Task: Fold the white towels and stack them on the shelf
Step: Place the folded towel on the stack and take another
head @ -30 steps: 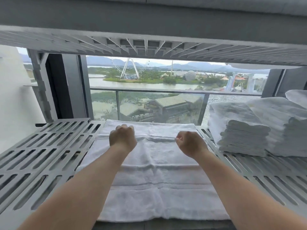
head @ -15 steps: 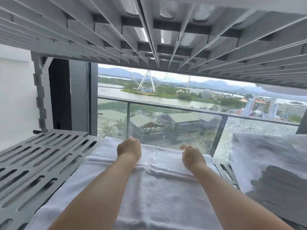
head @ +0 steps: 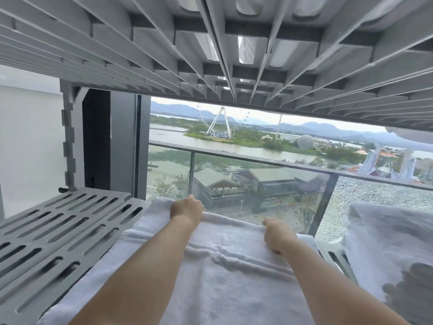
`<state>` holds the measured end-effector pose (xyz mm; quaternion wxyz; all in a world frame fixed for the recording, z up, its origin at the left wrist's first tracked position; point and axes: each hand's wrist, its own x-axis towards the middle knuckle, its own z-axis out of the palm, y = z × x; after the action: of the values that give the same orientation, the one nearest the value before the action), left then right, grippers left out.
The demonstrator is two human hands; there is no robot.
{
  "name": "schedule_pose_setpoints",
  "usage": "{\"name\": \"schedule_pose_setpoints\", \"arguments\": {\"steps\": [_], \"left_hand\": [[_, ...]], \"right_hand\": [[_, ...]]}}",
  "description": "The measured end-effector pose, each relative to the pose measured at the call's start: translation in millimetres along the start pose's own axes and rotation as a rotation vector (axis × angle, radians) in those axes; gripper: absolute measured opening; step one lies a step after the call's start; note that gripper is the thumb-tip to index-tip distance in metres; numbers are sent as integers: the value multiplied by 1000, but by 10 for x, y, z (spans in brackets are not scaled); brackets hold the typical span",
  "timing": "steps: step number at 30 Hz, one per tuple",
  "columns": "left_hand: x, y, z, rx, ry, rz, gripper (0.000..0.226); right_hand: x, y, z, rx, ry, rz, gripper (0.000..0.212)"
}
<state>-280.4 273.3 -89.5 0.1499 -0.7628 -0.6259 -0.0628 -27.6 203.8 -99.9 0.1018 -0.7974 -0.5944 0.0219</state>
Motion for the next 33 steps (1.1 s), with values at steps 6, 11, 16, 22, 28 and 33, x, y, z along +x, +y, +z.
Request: {"name": "schedule_pose_setpoints", "arguments": {"steps": [6,11,16,22,28,33], "left_hand": [[-301,-159,-162,19,181,-14,30],[-515,-362,-282,-74,321,132,28],[-899,-587,-332,-262,308,254,22],[-1460,-791,-362,-309,315,391,11],[-2067,-906,-416,-361,294,378,15],[-2527,-780,-417,-345,239,282,19]], "right_hand": [[-333,27,-126,-122,181,10,24],[-775,62,-287,-310,477,5,22],[-1401,40,-237,-312,532,-35,14],[-2140,65,-70,-138,570,-47,25],[-2664,104,-152,-124,628,-36,22],[-2928,-1,-76,-217,423,178,31]]}}
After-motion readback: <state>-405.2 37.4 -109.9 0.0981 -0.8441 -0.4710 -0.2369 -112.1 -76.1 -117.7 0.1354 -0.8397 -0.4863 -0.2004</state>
